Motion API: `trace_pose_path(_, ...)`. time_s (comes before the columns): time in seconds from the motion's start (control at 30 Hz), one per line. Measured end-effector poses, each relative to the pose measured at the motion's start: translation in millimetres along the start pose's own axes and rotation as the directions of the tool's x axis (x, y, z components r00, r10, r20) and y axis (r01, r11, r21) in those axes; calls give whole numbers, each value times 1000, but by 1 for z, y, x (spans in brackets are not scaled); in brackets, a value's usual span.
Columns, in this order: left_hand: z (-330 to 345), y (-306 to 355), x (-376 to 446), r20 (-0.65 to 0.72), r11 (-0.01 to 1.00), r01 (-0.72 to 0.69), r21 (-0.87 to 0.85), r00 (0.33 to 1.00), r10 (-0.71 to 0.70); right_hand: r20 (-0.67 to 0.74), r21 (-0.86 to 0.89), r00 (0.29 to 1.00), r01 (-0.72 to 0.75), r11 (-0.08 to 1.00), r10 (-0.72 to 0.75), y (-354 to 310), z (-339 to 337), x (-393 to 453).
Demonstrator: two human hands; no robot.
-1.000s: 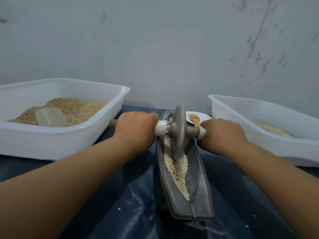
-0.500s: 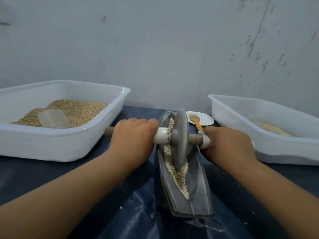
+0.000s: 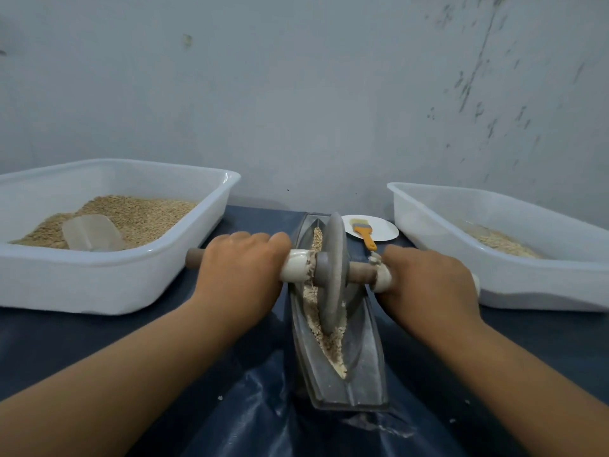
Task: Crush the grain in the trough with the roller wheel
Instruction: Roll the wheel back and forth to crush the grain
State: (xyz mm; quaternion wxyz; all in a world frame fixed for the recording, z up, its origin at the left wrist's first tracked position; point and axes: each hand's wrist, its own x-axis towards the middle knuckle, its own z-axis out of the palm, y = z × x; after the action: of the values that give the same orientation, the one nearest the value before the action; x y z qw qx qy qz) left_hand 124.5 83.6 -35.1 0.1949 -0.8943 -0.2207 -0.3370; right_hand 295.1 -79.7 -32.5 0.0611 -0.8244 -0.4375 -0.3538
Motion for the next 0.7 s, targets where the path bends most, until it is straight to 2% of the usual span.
trace_pose_path(0.07, 6, 1, 9, 87, 996, 87, 4, 992, -87, 92, 49, 996, -27, 998, 22, -4, -2, 13)
trace_pose_path(0.17, 1, 4, 8, 106, 993, 119, -20, 988, -116, 144, 69, 989, -39, 997, 29, -6, -3, 19)
trace_pose_path(0.3, -6, 2, -16, -61, 999, 12, -49, 998, -15, -51, -41, 997, 60, 997, -62, -1, -6, -1)
trace_pose_path(0.37, -5, 0, -19, -53, 999, 29, -35, 998, -31, -99, -51, 993, 65, 997, -70, 0, -9, -2)
trace_pose_path(0.5, 1, 2, 6, 54, 997, 81, 15, 995, -81, 110, 47, 994, -31, 998, 25, -7, -3, 14)
trace_pose_path(0.57, 0, 4, 11, 63, 996, 86, 8, 994, -86, 151, 76, 986, -76, 994, 64, -7, -1, 15)
trace_pose_path(0.6, -2, 6, 10, 53, 998, 69, 5, 996, -69, 136, 83, 988, -82, 993, 70, -6, -1, 12)
trace_pose_path(0.7, -6, 4, -8, -29, 1000, -14, -27, 999, 13, -39, 58, 999, 4, 998, -2, -1, -2, -6)
